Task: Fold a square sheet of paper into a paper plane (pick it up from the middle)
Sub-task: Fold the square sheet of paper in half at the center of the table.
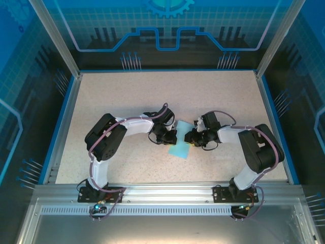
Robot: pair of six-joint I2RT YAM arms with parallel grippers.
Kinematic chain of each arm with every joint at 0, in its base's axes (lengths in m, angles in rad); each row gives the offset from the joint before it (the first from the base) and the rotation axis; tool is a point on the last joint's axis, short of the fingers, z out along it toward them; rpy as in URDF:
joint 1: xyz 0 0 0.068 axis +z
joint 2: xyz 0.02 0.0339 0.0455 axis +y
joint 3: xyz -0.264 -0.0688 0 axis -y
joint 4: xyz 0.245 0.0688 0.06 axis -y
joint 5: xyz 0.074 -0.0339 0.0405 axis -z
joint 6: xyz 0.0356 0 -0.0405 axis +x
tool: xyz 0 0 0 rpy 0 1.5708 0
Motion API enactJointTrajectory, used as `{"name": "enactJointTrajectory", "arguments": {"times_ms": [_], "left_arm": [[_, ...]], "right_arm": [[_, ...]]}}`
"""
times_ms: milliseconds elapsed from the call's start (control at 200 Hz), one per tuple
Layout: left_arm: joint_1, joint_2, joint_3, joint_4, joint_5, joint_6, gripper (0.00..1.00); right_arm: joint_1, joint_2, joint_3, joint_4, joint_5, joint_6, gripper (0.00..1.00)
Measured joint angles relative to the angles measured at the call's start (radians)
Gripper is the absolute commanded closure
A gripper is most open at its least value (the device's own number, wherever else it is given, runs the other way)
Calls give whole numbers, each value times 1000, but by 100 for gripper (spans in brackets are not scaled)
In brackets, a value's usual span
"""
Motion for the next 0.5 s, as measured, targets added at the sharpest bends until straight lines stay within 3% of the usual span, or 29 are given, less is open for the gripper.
{"name": "enactJointTrajectory", "arguments": {"times_ms": [340,500], "left_arm": [[0,0,0,0,0,0,100],[0,0,0,0,0,0,100]], "right_arm": [[-49,-28,85,-50,-8,-33,75],[-65,47,140,-24,-15,-43,76]]}}
